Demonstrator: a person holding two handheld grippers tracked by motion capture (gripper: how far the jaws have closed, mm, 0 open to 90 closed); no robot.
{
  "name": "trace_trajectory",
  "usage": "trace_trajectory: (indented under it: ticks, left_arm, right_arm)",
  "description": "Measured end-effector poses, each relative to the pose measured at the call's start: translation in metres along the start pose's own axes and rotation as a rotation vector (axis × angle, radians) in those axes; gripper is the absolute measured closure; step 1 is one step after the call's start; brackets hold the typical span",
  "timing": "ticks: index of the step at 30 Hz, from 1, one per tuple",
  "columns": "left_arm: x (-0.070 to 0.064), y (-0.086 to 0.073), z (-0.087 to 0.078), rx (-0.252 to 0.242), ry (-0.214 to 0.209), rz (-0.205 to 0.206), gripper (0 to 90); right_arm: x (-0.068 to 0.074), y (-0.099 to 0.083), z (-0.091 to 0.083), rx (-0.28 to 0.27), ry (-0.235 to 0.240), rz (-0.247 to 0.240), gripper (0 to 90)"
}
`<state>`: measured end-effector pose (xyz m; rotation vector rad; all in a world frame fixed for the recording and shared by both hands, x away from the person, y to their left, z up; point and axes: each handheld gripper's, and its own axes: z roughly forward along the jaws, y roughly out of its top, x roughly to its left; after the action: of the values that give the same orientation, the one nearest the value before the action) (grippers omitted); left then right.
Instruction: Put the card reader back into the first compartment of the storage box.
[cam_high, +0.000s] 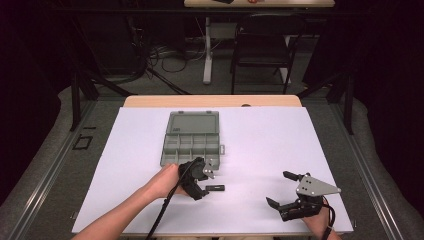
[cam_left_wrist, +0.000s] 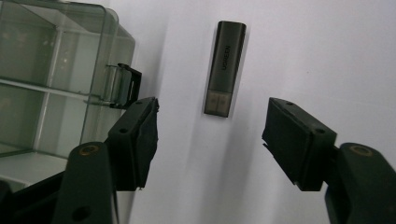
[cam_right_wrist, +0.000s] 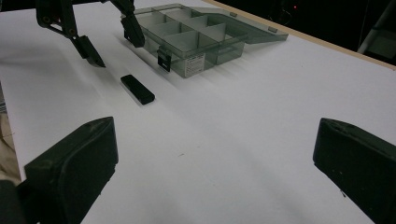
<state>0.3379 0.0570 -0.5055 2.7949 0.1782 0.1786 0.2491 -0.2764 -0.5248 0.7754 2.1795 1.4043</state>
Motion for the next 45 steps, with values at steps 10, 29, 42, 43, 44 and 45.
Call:
trace_trajectory:
  ticks: [10,29,42,43,44,45]
  left_arm:
    - [0.005,0.012,0.009,0.047,-0.039,0.019,47.5]
    - [0.012,0.026,0.025,0.143,-0.12,0.033,64.0]
    - [0.011,0.039,0.034,0.22,-0.162,0.057,71.7]
    - [0.012,0.04,0.034,0.22,-0.165,0.057,71.9]
    - [0.012,0.04,0.034,0.221,-0.166,0.058,72.6]
    - [0.012,0.04,0.035,0.22,-0.166,0.058,72.7]
  right_arm:
    - [0.0,0.0,0.0,0.002,0.002,0.0,0.0]
    - [0.0,0.0,-0.001,0.003,0.0,-0.005,0.0]
    - [0.0,0.0,-0.001,0.005,-0.001,-0.004,0.0]
    - [0.0,0.0,-0.001,0.007,-0.001,-0.001,0.0]
    - [0.0,0.0,-0.001,0.007,-0.001,0.0,0.0]
    - [0.0,0.0,-0.001,0.009,-0.001,-0.002,0.0]
